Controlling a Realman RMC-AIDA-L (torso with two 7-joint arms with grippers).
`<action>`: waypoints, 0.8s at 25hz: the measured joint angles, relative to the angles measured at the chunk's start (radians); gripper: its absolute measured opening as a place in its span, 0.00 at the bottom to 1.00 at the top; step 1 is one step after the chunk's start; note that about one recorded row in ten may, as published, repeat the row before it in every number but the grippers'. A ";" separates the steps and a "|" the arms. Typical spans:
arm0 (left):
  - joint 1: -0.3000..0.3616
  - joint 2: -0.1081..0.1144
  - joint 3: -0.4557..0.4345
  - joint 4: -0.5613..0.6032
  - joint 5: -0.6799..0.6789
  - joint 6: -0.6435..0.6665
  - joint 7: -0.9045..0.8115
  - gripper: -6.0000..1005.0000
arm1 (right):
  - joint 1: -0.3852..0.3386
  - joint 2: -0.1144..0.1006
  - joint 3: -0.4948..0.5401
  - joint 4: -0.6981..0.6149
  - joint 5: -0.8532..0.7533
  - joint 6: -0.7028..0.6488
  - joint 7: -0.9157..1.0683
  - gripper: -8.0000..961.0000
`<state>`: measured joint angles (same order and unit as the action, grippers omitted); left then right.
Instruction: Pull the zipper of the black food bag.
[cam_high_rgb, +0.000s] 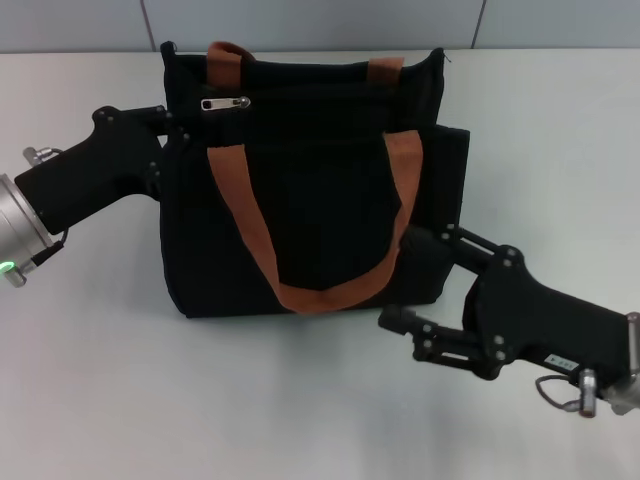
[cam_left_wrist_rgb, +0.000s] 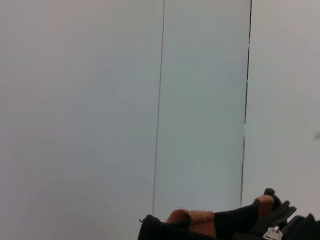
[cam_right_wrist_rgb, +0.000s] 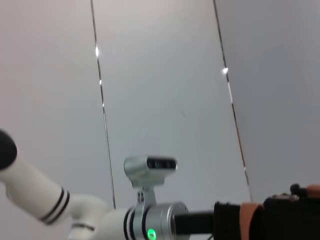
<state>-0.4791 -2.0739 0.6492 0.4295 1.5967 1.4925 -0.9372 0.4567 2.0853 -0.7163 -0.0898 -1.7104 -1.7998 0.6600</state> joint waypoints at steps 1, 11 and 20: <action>0.000 0.000 0.000 0.000 0.000 0.004 -0.007 0.03 | -0.002 0.000 0.008 -0.001 0.000 -0.011 0.018 0.85; -0.018 -0.001 -0.001 -0.001 0.000 0.091 -0.035 0.03 | 0.020 -0.002 0.052 -0.033 0.000 -0.130 0.219 0.81; -0.054 -0.005 0.004 -0.026 0.000 0.087 -0.024 0.04 | 0.043 -0.001 0.148 -0.032 0.000 -0.145 0.285 0.70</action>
<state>-0.5329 -2.0786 0.6534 0.4037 1.5969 1.5791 -0.9616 0.4995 2.0844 -0.5682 -0.1217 -1.7104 -1.9449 0.9451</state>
